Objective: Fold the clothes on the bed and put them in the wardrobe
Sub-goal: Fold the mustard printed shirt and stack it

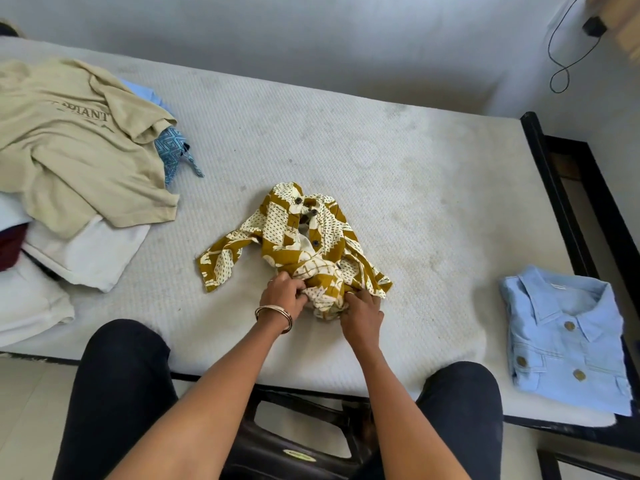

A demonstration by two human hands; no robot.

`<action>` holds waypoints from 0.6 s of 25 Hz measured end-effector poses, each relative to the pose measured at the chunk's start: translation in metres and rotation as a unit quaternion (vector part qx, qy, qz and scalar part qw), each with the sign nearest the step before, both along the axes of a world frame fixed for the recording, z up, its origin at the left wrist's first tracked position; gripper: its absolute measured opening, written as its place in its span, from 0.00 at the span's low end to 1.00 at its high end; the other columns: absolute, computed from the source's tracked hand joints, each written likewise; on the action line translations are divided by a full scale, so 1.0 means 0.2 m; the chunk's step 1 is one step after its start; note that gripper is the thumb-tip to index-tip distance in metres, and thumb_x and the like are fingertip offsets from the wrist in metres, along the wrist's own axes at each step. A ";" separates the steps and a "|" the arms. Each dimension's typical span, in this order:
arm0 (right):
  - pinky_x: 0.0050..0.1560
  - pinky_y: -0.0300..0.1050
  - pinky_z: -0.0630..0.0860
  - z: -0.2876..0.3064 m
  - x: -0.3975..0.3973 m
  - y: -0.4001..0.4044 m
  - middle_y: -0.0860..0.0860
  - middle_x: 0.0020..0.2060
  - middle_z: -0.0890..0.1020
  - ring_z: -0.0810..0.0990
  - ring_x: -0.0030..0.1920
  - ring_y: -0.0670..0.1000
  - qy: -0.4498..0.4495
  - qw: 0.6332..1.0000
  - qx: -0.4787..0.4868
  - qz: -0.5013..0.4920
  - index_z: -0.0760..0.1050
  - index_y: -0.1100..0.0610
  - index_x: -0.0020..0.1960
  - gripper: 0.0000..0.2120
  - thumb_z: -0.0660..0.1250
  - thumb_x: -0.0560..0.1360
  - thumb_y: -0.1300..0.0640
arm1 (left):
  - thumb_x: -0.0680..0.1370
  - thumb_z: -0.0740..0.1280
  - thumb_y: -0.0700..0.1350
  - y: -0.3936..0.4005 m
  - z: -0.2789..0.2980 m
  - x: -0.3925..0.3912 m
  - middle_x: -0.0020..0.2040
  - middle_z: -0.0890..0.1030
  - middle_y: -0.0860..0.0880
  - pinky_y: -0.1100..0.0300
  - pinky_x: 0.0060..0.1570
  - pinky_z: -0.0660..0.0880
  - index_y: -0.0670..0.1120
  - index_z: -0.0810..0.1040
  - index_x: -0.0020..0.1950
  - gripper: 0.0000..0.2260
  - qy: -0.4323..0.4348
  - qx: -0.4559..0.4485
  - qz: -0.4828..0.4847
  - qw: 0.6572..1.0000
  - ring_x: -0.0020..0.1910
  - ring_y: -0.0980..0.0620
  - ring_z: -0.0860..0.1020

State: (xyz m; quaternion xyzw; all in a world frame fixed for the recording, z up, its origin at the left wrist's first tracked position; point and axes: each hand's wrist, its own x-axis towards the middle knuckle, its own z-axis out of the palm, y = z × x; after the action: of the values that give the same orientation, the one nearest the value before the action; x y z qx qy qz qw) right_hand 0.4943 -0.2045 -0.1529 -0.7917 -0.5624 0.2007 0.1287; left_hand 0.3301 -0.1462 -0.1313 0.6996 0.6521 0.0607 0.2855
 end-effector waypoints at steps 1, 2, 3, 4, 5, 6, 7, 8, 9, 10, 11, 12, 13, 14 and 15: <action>0.50 0.51 0.70 0.01 0.00 0.02 0.55 0.58 0.79 0.73 0.60 0.61 0.056 0.996 0.049 -0.046 0.80 0.57 0.58 0.16 0.64 0.72 0.64 | 0.74 0.71 0.46 0.02 0.04 -0.01 0.53 0.79 0.42 0.58 0.51 0.73 0.44 0.83 0.54 0.10 -0.071 0.008 0.029 0.997 0.53 0.43 0.76; 0.46 0.50 0.72 0.03 0.00 0.04 0.57 0.52 0.82 0.77 0.54 0.61 0.114 0.985 0.091 -0.095 0.81 0.59 0.55 0.14 0.63 0.72 0.65 | 0.73 0.72 0.44 0.04 0.08 -0.02 0.50 0.81 0.42 0.60 0.49 0.72 0.41 0.83 0.51 0.09 -0.140 0.019 0.074 0.987 0.49 0.45 0.78; 0.44 0.50 0.74 0.08 0.01 0.06 0.57 0.47 0.83 0.79 0.49 0.61 0.163 0.968 0.120 -0.146 0.81 0.61 0.53 0.12 0.63 0.73 0.65 | 0.73 0.72 0.42 0.06 0.13 -0.02 0.47 0.82 0.43 0.60 0.47 0.73 0.40 0.83 0.49 0.08 -0.207 0.021 0.139 0.968 0.46 0.47 0.78; 0.44 0.51 0.76 0.14 0.02 0.10 0.57 0.44 0.83 0.80 0.46 0.60 0.213 0.947 0.138 -0.195 0.81 0.62 0.51 0.10 0.62 0.75 0.65 | 0.73 0.71 0.41 0.09 0.17 -0.04 0.45 0.82 0.44 0.59 0.46 0.75 0.41 0.83 0.47 0.05 -0.276 0.016 0.221 0.935 0.45 0.47 0.79; 0.44 0.52 0.77 0.21 0.03 0.15 0.56 0.43 0.83 0.80 0.45 0.58 0.271 0.919 0.157 -0.240 0.80 0.61 0.50 0.09 0.61 0.77 0.65 | 0.74 0.69 0.40 0.14 0.21 -0.05 0.43 0.82 0.44 0.56 0.44 0.77 0.42 0.82 0.46 0.03 -0.370 -0.006 0.313 0.875 0.45 0.45 0.79; 0.43 0.50 0.77 0.29 0.05 0.20 0.54 0.42 0.82 0.80 0.46 0.56 0.337 0.883 0.180 -0.274 0.79 0.60 0.49 0.09 0.60 0.78 0.64 | 0.74 0.67 0.39 0.19 0.27 -0.05 0.43 0.81 0.43 0.54 0.41 0.78 0.43 0.80 0.46 0.04 -0.476 -0.032 0.397 0.784 0.45 0.44 0.79; 0.42 0.47 0.77 0.39 0.06 0.25 0.52 0.41 0.82 0.80 0.45 0.53 0.392 0.846 0.214 -0.292 0.78 0.59 0.49 0.09 0.59 0.78 0.65 | 0.74 0.63 0.38 0.24 0.34 -0.06 0.43 0.80 0.43 0.55 0.37 0.78 0.43 0.79 0.46 0.05 -0.552 -0.041 0.454 0.698 0.45 0.43 0.79; 0.41 0.44 0.76 0.49 0.09 0.30 0.50 0.40 0.81 0.80 0.43 0.51 0.425 0.819 0.250 -0.293 0.77 0.57 0.48 0.10 0.58 0.78 0.65 | 0.74 0.61 0.38 0.29 0.41 -0.07 0.42 0.79 0.44 0.58 0.35 0.76 0.43 0.77 0.45 0.06 -0.588 -0.020 0.476 0.653 0.45 0.44 0.78; 0.40 0.44 0.75 0.59 0.11 0.35 0.49 0.39 0.81 0.79 0.41 0.48 0.437 0.804 0.287 -0.283 0.76 0.54 0.48 0.11 0.58 0.78 0.65 | 0.75 0.60 0.37 0.34 0.48 -0.08 0.41 0.77 0.46 0.61 0.33 0.74 0.44 0.75 0.45 0.06 -0.586 0.020 0.461 0.666 0.44 0.47 0.76; 0.39 0.43 0.75 0.69 0.14 0.39 0.48 0.38 0.80 0.78 0.38 0.46 0.431 0.798 0.325 -0.269 0.76 0.52 0.47 0.12 0.58 0.77 0.65 | 0.76 0.61 0.37 0.36 0.55 -0.09 0.39 0.76 0.49 0.64 0.33 0.72 0.46 0.75 0.44 0.06 -0.568 0.076 0.410 0.709 0.42 0.50 0.75; 0.38 0.43 0.73 0.78 0.15 0.41 0.48 0.38 0.80 0.76 0.36 0.46 0.411 0.800 0.358 -0.251 0.75 0.50 0.47 0.13 0.57 0.76 0.66 | 0.77 0.63 0.40 0.36 0.64 -0.11 0.38 0.75 0.52 0.67 0.33 0.70 0.48 0.75 0.44 0.05 -0.536 0.135 0.326 0.767 0.39 0.54 0.73; 0.37 0.43 0.72 0.85 0.17 0.41 0.48 0.37 0.79 0.75 0.35 0.46 0.376 0.813 0.377 -0.235 0.75 0.50 0.48 0.15 0.56 0.74 0.67 | 0.77 0.66 0.44 0.35 0.71 -0.15 0.35 0.74 0.53 0.67 0.31 0.68 0.51 0.76 0.46 0.02 -0.476 0.180 0.216 0.833 0.34 0.58 0.72; 0.36 0.43 0.70 0.89 0.19 0.39 0.49 0.36 0.78 0.74 0.34 0.48 0.322 0.839 0.379 -0.221 0.75 0.52 0.50 0.16 0.55 0.72 0.68 | 0.76 0.70 0.48 0.34 0.75 -0.20 0.34 0.74 0.54 0.67 0.30 0.66 0.53 0.77 0.50 0.05 -0.395 0.202 0.102 0.890 0.30 0.60 0.70; 0.37 0.44 0.69 0.90 0.21 0.36 0.51 0.36 0.77 0.74 0.34 0.50 0.256 0.873 0.364 -0.200 0.75 0.54 0.52 0.16 0.55 0.72 0.69 | 0.73 0.73 0.51 0.33 0.75 -0.26 0.35 0.75 0.54 0.67 0.30 0.68 0.55 0.76 0.56 0.13 -0.299 0.193 -0.003 0.935 0.30 0.61 0.70; 0.38 0.45 0.68 0.87 0.24 0.31 0.53 0.36 0.78 0.75 0.36 0.54 0.186 0.911 0.329 -0.165 0.76 0.57 0.53 0.15 0.57 0.73 0.68 | 0.69 0.76 0.53 0.33 0.71 -0.34 0.40 0.77 0.53 0.65 0.35 0.71 0.56 0.74 0.62 0.23 -0.185 0.151 -0.084 0.967 0.35 0.60 0.73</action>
State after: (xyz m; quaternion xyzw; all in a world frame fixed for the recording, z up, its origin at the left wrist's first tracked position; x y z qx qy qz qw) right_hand 0.5429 -0.1421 0.0205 -0.7344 -0.4239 0.1242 0.5153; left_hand 0.2628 -0.0797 0.0098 0.7637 0.5101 0.2625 0.2962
